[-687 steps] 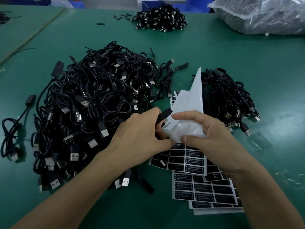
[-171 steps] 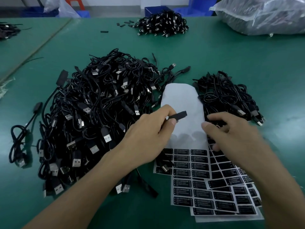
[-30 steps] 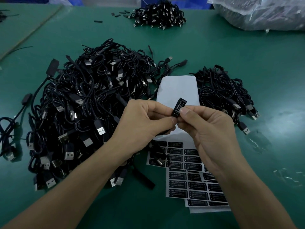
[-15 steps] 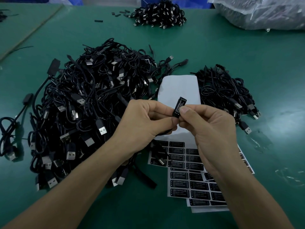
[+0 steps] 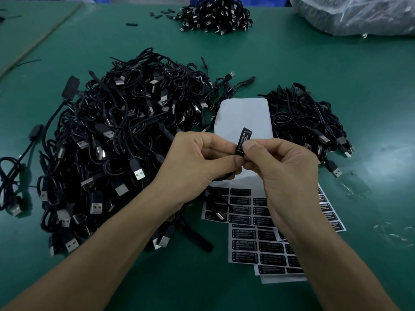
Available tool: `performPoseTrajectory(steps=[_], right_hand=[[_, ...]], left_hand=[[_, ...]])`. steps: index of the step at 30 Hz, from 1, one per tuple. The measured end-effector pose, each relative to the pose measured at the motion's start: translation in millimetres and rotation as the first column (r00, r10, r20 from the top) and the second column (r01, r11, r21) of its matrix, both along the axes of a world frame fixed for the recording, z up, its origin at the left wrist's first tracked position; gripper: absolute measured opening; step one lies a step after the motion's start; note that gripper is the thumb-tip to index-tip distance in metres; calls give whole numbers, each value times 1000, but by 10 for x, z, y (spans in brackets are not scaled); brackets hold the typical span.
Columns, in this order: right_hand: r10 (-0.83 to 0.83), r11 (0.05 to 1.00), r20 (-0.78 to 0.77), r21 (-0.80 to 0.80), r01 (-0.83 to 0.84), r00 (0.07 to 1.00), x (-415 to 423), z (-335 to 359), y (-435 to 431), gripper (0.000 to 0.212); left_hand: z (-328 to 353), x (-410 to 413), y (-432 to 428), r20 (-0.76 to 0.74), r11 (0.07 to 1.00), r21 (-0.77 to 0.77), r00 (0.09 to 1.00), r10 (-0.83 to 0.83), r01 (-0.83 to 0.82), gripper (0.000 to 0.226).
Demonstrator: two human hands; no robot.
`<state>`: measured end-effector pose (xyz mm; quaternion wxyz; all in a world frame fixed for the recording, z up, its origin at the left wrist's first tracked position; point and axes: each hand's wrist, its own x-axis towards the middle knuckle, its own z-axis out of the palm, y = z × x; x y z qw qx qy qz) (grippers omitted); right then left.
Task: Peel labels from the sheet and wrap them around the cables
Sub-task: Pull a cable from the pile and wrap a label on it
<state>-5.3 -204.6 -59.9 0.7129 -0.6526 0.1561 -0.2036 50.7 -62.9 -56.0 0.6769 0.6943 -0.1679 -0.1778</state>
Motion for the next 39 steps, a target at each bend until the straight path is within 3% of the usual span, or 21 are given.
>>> performPoseTrajectory(steps=[22, 39], right_hand=[[-38, 998, 22, -56, 39, 999, -8, 17, 60, 15], [-17, 993, 44, -117, 22, 999, -29, -24, 59, 12]], left_hand=[[8, 3, 8, -33, 1000, -20, 999, -7, 6, 1], [1, -26, -47, -22, 998, -1, 998, 62, -62, 13]])
